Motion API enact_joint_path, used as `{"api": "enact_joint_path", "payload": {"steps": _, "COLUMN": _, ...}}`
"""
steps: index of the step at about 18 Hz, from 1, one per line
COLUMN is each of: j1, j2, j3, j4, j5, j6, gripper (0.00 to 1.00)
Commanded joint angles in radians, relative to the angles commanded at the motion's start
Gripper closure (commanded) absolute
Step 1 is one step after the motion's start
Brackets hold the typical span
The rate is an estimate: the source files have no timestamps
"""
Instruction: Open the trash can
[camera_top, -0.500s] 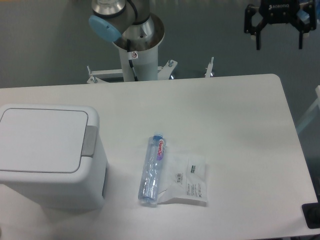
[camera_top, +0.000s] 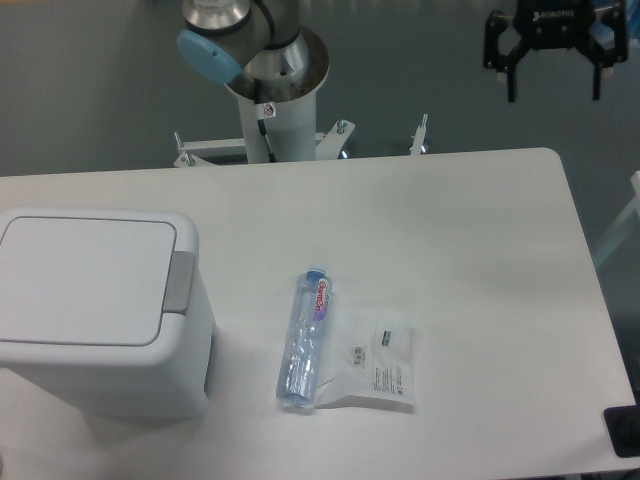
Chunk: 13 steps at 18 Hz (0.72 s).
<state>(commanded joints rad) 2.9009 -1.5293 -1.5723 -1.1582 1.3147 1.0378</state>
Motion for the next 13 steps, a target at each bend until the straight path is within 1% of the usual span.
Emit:
{"api": "enact_joint_path", "payload": {"steps": 2, "j1": -0.034, "j2": -0.008, "j3": -0.005, "j4": 0.046, "j5": 0.000, "j6": -0.108, "gripper": 0.00}}
{"api": "enact_joint_path", "payload": {"steps": 3, "j1": -0.055, "j2": -0.008, "j3": -0.005, "j4": 0.052, "j5": 0.000, "j6": -0.139, "gripper": 0.00}}
{"api": "enact_joint_path", "payload": {"steps": 6, "j1": -0.106, "j2": -0.005, "j3": -0.009, "j4": 0.049, "j5": -0.002, "j6": -0.217, "gripper": 0.00}}
{"api": "enact_joint_path", "payload": {"steps": 9, "j1": -0.175, "j2": -0.005, "j3": -0.032, "j4": 0.052, "j5": 0.001, "j6": -0.375, "gripper": 0.00}}
{"api": "enact_joint_path", "payload": {"steps": 13, "j1": -0.255, "j2": -0.009, "j3": -0.034, "j4": 0.060, "j5": -0.002, "j6": -0.533, "gripper": 0.00}}
